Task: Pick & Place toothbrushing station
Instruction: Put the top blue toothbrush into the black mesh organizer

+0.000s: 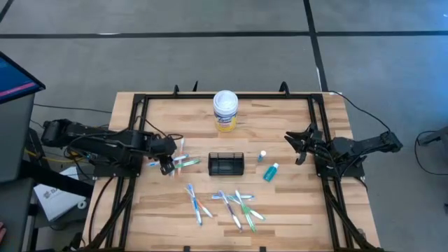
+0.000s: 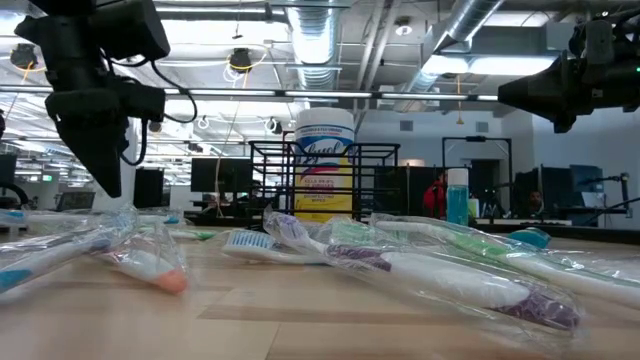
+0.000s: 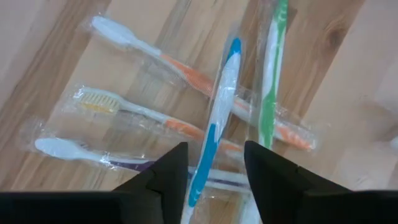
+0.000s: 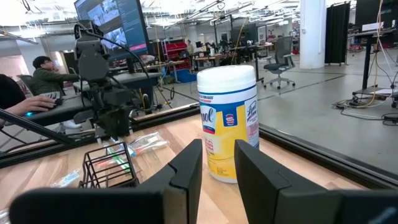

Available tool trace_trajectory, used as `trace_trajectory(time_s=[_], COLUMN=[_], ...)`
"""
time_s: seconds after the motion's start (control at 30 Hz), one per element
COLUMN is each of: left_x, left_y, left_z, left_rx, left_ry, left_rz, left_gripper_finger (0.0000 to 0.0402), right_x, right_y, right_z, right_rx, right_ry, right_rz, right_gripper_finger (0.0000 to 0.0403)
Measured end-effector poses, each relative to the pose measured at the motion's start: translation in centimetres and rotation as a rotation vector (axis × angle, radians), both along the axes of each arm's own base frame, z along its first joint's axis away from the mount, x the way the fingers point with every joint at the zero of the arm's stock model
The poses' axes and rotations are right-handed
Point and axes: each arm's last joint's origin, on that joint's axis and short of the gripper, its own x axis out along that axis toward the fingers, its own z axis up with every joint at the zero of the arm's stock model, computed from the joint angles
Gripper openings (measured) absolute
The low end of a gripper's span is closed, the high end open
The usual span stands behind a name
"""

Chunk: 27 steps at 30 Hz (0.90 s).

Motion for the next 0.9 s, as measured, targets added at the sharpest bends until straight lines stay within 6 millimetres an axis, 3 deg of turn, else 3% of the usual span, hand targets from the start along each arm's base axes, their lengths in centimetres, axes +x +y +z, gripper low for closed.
trace_trajectory(time_s=[0.37, 0.9], left_x=[0.3, 0.5], left_y=[0.0, 0.1], left_z=[-0.6, -1.6], left_rx=[0.004, 0.045], left_ry=[0.043, 0.104], left_rz=[0.000, 0.013], left_gripper_finger=[0.0191, 0.0184], right_x=[0.0, 0.0], right_y=[0.0, 0.0], right_z=[0.0, 0.0], right_rx=[0.005, 0.007], right_ry=[-0.003, -0.004], right_rz=[0.000, 0.001], right_gripper_finger=[0.0085, 0.0085])
